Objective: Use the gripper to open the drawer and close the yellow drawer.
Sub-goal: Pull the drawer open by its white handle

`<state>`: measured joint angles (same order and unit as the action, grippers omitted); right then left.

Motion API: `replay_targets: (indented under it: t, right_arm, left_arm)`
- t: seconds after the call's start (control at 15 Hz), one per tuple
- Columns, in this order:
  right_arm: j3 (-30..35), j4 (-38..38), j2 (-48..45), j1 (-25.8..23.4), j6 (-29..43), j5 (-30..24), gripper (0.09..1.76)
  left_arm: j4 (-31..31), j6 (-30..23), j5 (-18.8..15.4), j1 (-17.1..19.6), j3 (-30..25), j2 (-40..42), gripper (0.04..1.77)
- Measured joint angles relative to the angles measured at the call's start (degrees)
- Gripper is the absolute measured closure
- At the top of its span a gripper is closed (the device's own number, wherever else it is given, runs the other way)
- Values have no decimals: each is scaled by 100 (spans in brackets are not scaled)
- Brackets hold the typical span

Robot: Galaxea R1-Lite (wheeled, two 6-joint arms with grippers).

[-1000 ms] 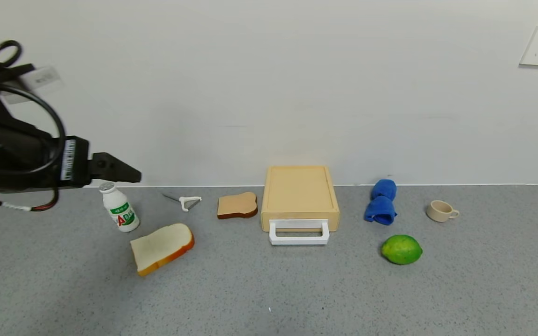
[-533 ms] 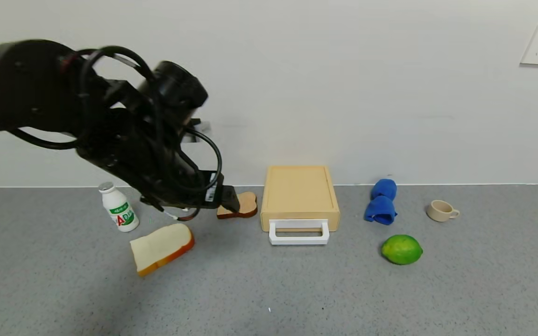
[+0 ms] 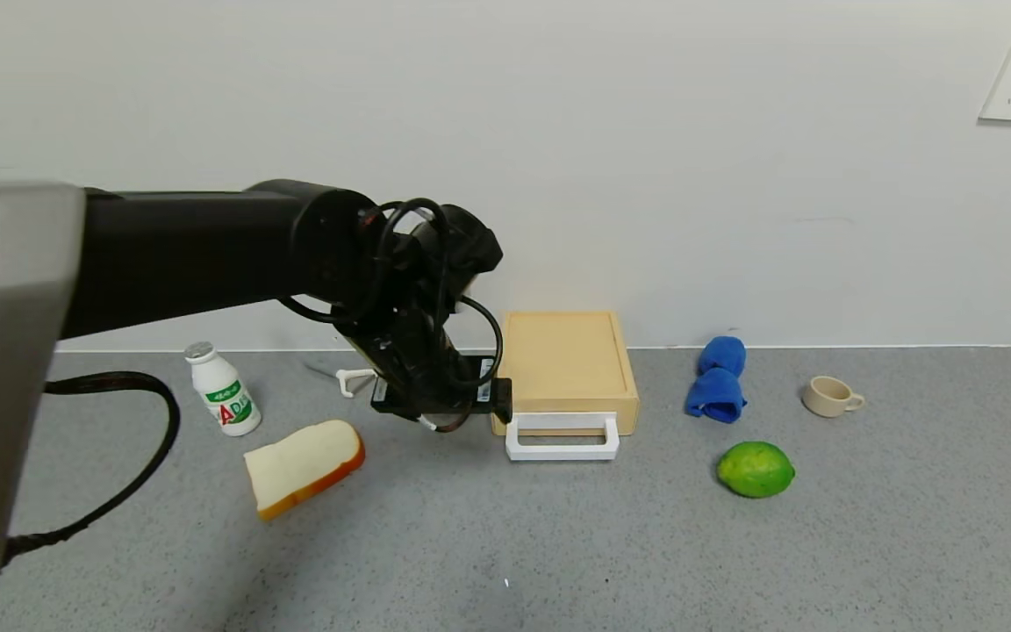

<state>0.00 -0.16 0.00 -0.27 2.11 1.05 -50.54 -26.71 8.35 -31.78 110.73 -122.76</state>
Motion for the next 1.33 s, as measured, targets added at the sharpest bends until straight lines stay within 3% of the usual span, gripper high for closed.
replay_targets:
  t: [0.47, 0.73, 1.33]
  right_arm:
    - [0, 0, 0, 0, -2, 0, 14]
    - [0, 0, 0, 0, 0, 0, 14]
    - [0, 0, 0, 0, 0, 0, 14]
  left_arm:
    - [411, -422, 527, -284, 252, -834, 9]
    - [664, -641, 534, -295, 256, -1075, 9]
    - [1397, -510, 527, -195, 256, -1348, 9]
